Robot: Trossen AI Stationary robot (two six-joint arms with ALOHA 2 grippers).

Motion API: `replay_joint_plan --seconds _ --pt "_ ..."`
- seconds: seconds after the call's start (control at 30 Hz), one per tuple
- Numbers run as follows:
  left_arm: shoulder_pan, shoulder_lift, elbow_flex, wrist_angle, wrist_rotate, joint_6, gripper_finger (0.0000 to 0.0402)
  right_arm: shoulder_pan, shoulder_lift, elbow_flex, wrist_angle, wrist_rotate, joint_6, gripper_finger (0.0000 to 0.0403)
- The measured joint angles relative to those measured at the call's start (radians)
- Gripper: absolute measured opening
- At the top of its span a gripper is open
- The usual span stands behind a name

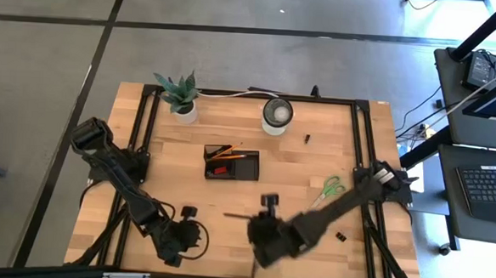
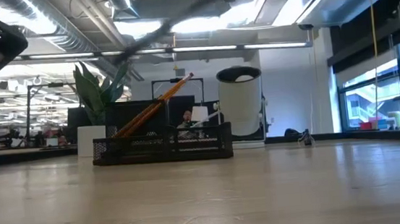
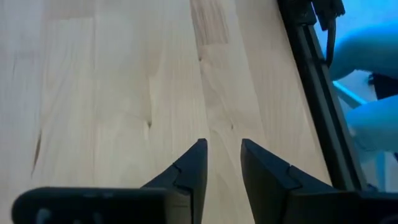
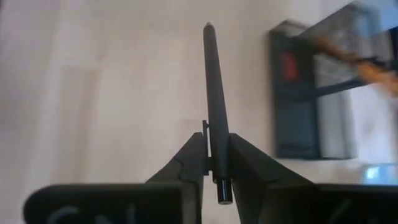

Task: Pick and place office supplies into organizer
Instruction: Put the black pen in the desk organizer

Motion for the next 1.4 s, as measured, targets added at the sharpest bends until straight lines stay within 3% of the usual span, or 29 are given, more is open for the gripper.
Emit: replay_joint_plan --seconds 0.2,0.43,0.57,0.83,1.1,1.4 --pt "0.0 -0.002 0.0 -0.006 0.016 -0.034 0.0086 -0.163 -0.001 0.245 -0.157 -0.047 -0.148 0.0054" --pt "-0.002 -0.002 0.0 -0.009 0.085 -0.033 0.0086 -0.405 -0.001 0.371 -0.198 -0.32 -0.28 0.0054" --pt "-0.006 -0.002 0.0 -0.009 0.109 -0.033 0.0086 -0.543 -0.001 0.361 -0.206 -0.46 -0.293 0.0054" --pt "-0.005 -0.003 0.002 -0.029 0.122 -0.032 0.0086 -0.697 0.0 0.28 -0.158 -0.58 -0.33 0.0054" --pt "-0.005 -0.003 0.002 -0.055 0.113 -0.032 0.0086 -0.713 0.001 0.164 -0.017 -0.683 -0.369 0.0054" --pt "-0.005 -0.003 0.002 -0.055 0.108 -0.034 0.0086 -0.71 0.005 0.066 0.081 -0.684 -0.392 0.0054"
